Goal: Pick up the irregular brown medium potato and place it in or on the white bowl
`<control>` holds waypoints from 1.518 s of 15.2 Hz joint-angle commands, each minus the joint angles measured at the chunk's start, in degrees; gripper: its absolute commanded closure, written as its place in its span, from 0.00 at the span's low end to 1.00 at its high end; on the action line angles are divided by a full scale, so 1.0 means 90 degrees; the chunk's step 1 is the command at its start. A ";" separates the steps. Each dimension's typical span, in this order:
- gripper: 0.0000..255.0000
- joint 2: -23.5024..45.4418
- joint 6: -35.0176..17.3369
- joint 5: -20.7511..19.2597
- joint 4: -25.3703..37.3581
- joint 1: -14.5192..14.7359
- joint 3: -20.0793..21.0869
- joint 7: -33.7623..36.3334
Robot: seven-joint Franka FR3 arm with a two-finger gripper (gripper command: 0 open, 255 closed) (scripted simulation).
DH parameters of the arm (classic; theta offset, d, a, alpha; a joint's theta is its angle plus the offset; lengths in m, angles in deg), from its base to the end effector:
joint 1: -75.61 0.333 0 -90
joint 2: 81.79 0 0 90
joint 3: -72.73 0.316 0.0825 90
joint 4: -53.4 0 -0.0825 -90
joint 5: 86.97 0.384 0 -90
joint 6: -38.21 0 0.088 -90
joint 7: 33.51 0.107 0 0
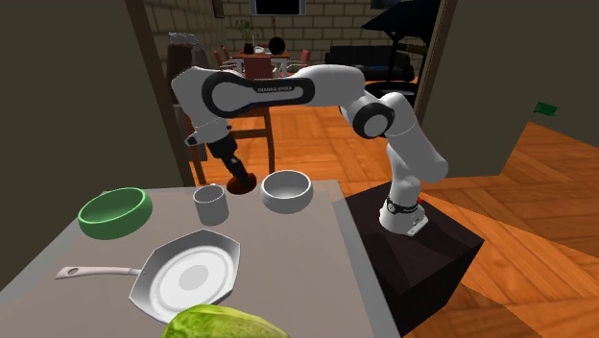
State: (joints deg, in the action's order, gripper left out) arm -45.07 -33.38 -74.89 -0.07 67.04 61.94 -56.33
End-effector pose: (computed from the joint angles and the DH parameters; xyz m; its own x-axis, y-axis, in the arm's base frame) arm 0.6698 -0.1606 0.4934 0.9593 0.1367 -0.2469 0.0845 -0.9739 -0.2108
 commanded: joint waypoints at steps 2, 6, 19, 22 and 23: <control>1.00 0.0172 0.0388 0.0035 0.0564 -0.0062 0.0020 0.0060; 1.00 0.0626 0.1068 0.0116 0.1713 -0.0212 0.0077 0.0173; 1.00 -0.3712 -0.0955 -0.0721 -0.4651 0.0327 -0.0300 -0.0319; 1.00 -0.3726 -0.1215 -0.0726 -0.4925 0.0330 -0.0294 -0.0336; 1.00 -0.3727 -0.1300 -0.0726 -0.5012 0.0331 -0.0293 -0.0342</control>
State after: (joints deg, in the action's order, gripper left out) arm -78.60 -44.21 -81.40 -44.30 70.03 59.32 -59.28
